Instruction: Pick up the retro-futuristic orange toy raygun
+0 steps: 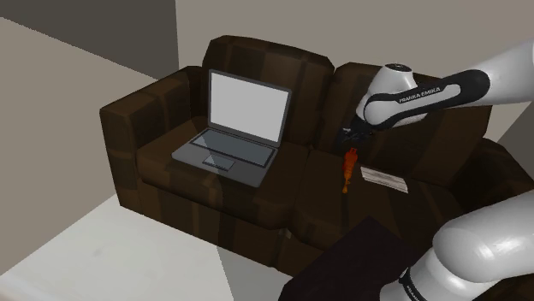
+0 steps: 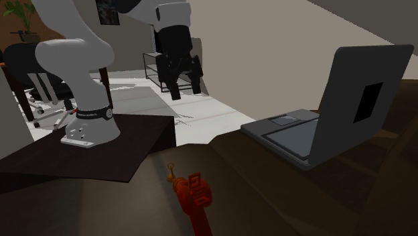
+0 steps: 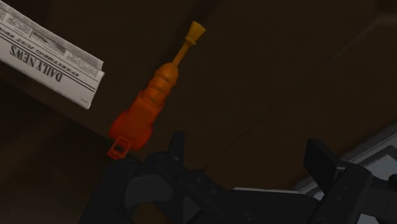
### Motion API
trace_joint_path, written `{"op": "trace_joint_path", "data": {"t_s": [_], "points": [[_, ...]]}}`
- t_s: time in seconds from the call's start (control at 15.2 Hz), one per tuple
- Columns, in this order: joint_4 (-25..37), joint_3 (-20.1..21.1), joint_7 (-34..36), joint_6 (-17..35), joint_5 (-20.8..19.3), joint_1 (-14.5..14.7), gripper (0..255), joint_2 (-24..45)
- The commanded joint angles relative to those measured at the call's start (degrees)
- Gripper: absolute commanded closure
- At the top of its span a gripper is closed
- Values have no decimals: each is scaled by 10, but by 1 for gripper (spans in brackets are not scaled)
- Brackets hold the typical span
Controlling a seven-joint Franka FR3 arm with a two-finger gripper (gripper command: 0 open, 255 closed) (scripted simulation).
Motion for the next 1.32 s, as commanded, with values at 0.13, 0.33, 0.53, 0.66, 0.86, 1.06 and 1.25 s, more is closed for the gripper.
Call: {"op": "trace_joint_path", "data": {"t_s": [0.13,0.33,0.53,0.66,0.86,1.06,1.25], "points": [[1,-16,32,84,-20,-31,0,72],[13,-26,60,141,-34,-51,0,133],[31,-38,89,194,-48,-69,0,195],[45,-47,109,226,-55,-79,0,237],[71,-62,133,271,-58,-90,0,300],[73,-66,140,288,-62,-88,0,317],[75,-72,149,311,-67,-84,0,342]]}}
